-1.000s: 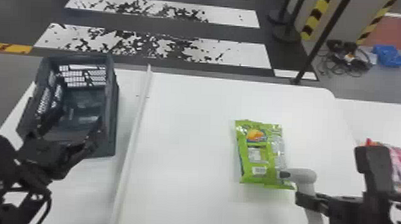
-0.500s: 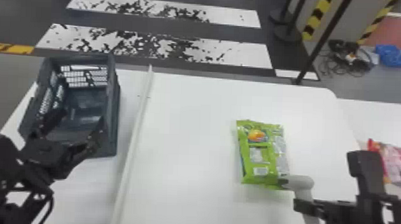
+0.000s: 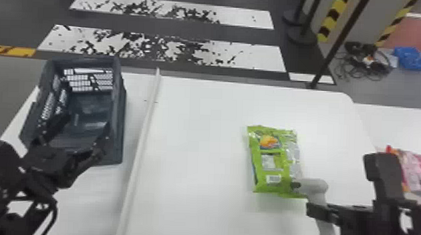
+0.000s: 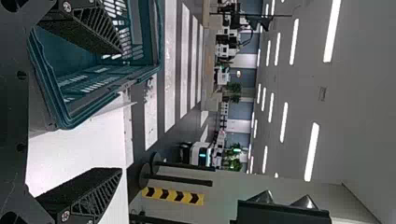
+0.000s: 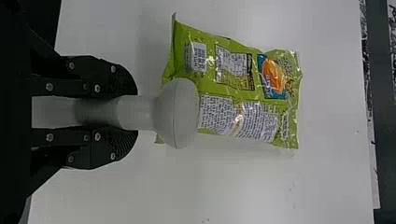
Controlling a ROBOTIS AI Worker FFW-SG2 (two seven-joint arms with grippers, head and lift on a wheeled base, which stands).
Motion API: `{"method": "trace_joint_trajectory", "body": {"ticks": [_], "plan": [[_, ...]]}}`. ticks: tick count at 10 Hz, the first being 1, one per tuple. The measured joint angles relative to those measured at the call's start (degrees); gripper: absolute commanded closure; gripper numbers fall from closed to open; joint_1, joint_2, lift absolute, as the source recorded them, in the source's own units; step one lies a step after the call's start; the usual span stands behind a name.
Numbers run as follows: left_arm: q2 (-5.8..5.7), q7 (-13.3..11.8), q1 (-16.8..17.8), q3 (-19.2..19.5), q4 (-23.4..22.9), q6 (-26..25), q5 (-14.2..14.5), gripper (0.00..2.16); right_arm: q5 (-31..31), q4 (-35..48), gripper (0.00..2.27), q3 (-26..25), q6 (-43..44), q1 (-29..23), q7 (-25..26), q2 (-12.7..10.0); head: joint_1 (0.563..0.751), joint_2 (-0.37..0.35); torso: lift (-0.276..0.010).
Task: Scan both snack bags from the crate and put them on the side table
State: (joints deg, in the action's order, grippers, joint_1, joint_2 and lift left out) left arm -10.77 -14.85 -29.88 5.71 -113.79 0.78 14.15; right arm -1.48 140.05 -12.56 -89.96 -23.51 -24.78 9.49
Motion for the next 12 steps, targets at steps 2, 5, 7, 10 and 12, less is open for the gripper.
{"method": "trace_joint_trajectory", "body": {"ticks": [2,5,7,10,12], "plan": [[-0.04,0.00,0.00,0.00,-0.06,0.02,0.01,0.10,-0.23,-0.10,2.25,0.19,0.00,0.48,0.21,0.00,0.695,-0.076,-0.087],[-0.21,0.00,0.00,0.00,-0.16,-0.02,0.17,0.10,-0.68,-2.93,2.25,-3.96,0.00,3.50,1.21,0.80,0.695,-0.132,-0.087],[-0.22,0.00,-0.08,0.01,-0.30,-0.03,0.18,0.10,-0.49,-8.53,2.25,-5.84,0.00,6.74,2.47,3.38,0.695,-0.202,-0.087],[-0.17,-0.07,-0.18,0.18,-0.37,-0.04,0.14,0.10,-0.13,-19.68,2.25,-5.99,7.30,11.14,4.77,6.50,0.695,-0.251,-0.087],[-0.13,-0.09,-0.27,0.23,-0.41,-0.04,0.09,0.10,0.02,-26.45,2.25,-5.41,14.81,14.03,6.21,7.81,0.695,-0.268,-0.087]]}}
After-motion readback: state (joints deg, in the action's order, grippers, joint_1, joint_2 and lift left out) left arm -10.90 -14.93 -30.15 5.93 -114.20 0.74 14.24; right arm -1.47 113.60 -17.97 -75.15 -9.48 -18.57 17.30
